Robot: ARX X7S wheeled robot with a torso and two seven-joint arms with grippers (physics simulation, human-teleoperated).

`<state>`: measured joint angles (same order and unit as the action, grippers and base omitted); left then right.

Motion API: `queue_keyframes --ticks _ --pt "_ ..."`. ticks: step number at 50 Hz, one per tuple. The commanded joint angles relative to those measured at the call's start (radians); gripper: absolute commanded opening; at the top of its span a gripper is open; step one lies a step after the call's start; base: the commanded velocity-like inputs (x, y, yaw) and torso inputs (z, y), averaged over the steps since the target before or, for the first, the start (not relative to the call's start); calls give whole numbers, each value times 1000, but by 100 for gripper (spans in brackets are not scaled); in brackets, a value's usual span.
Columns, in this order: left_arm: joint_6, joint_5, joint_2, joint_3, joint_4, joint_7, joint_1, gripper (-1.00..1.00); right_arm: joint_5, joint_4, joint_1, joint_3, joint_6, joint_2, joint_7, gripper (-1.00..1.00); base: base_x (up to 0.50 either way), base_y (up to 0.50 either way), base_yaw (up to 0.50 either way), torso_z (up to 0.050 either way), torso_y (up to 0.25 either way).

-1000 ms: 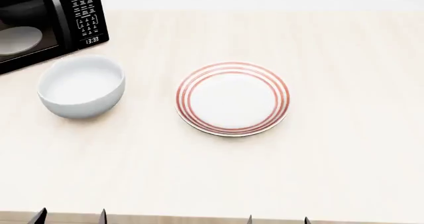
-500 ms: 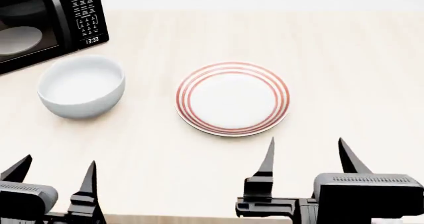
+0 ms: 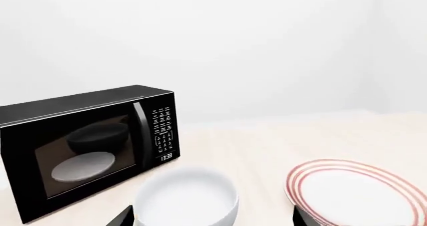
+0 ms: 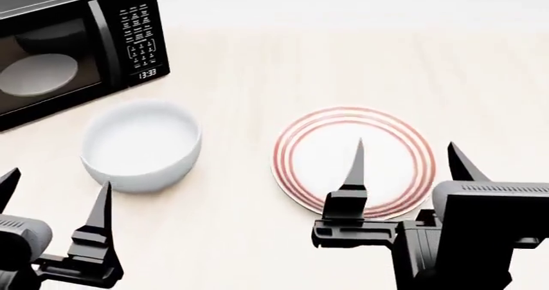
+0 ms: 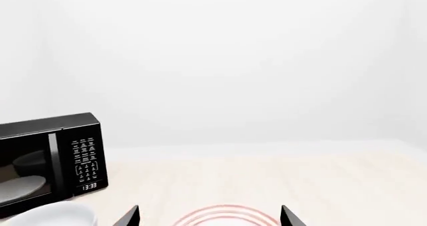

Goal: Put the white bowl to the right of the plate.

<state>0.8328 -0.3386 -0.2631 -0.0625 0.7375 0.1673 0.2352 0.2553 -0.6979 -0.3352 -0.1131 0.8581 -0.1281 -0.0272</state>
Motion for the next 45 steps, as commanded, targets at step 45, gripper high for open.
queue_keyframes --ticks 45 --pt "3 -20 -24 -28 20 25 10 100 -7 24 -8 65 -14 -45 -62 100 496 21 0 0 1"
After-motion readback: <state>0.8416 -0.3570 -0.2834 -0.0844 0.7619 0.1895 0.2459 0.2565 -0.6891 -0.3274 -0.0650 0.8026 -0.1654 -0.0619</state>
